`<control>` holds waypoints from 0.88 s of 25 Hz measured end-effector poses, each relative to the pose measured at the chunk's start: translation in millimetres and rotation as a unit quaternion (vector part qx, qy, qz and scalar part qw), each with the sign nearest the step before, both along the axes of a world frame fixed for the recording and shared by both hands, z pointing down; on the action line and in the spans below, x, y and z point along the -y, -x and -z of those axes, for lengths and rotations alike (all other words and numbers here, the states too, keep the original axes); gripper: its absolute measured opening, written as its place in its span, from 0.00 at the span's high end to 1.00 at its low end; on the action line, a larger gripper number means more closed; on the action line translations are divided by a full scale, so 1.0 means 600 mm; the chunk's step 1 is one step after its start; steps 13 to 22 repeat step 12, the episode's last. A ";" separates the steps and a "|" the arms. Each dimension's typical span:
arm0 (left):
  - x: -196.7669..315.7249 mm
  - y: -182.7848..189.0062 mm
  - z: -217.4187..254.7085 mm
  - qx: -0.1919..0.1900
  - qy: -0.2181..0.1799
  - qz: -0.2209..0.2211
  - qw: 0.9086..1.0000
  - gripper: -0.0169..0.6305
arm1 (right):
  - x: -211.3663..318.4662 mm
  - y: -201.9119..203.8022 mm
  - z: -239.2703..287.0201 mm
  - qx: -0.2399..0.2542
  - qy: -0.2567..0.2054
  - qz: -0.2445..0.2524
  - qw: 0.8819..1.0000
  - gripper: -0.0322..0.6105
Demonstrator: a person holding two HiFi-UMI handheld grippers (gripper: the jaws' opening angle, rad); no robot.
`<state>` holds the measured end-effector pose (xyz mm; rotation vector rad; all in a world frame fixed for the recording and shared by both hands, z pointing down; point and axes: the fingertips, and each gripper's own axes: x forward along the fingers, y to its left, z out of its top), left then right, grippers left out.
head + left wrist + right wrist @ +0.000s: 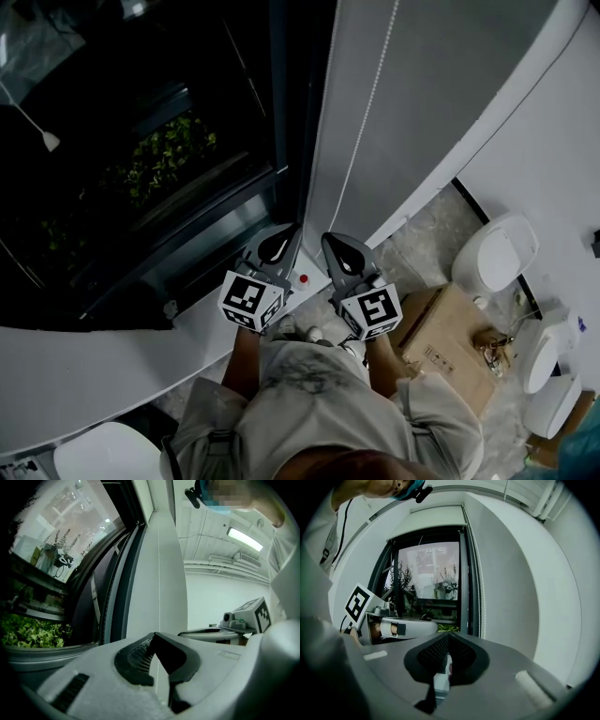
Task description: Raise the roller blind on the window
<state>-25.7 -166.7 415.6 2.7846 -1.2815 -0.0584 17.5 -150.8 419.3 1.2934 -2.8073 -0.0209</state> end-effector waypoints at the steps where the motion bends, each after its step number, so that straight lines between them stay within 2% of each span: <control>1: 0.001 0.000 0.001 0.000 0.000 0.000 1.000 0.96 | 0.000 0.001 0.001 0.001 -0.002 0.001 1.000 0.94; 22: 0.008 -0.002 -0.003 -0.001 0.003 0.002 1.000 0.96 | 0.008 -0.003 0.006 -0.001 -0.007 -0.002 1.000 0.94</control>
